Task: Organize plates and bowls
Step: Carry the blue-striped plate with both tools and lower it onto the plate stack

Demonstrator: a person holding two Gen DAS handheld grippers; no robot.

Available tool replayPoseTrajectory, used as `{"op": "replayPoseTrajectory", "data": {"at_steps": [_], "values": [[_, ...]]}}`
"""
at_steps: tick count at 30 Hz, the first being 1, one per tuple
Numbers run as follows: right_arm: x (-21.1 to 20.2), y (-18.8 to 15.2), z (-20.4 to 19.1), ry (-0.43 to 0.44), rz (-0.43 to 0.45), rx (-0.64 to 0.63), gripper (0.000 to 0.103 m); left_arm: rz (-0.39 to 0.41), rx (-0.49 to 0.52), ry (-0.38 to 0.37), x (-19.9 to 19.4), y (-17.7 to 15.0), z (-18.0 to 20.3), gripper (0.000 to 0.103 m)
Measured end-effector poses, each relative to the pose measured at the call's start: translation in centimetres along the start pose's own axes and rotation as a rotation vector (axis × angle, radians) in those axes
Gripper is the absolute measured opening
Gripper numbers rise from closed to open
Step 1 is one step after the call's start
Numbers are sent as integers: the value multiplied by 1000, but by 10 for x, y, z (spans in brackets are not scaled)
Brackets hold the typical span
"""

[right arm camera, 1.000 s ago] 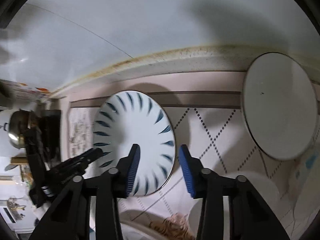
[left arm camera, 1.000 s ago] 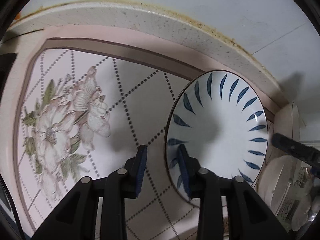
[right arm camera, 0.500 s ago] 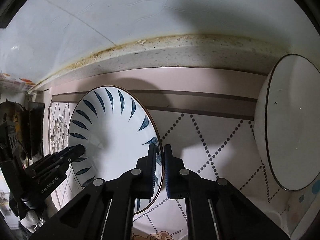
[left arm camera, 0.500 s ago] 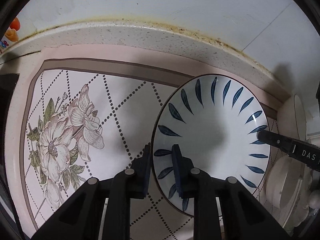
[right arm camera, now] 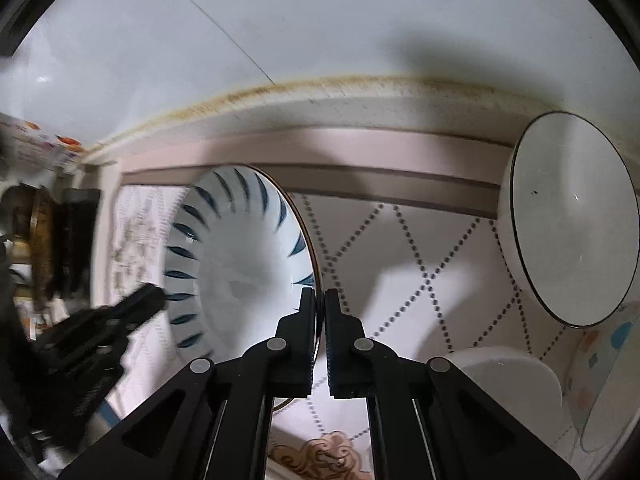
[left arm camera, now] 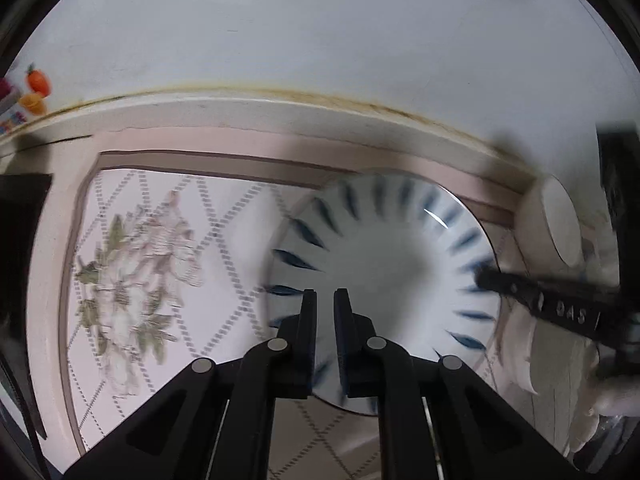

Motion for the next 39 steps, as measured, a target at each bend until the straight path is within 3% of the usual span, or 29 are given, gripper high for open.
{"op": "replayPoseTrajectory", "data": {"at_steps": [5,11,14,19,32,39], "values": [[13,-4,13,49,-33,42,5,-60,-131,-123,11,25,-51,21],[15,-3,14,46,-33,47,6,-147,-155,-207,40,36,-63,21],[16,1,14,35,-44,41,6,-170,-153,-196,52,39,-58,20],[19,5,10,20,-50,27,7,-124,-123,-87,56,35,-29,18],[3,-10,13,36,-13,36,7,-68,-81,-82,21,14,-10,18],[-30,-46,5,51,23,30,8,-38,-42,-87,-22,-25,-5,18]]}}
Point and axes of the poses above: each gripper's, at about its wrist camera, not at the fingertips, and x roughly the way its jaws point, z to its right, y to its top, the point moved 2 cm from there along x, roughly the way its jaws point, and after that the axes turned 13 degrees about -z, right-handed, at the moved point
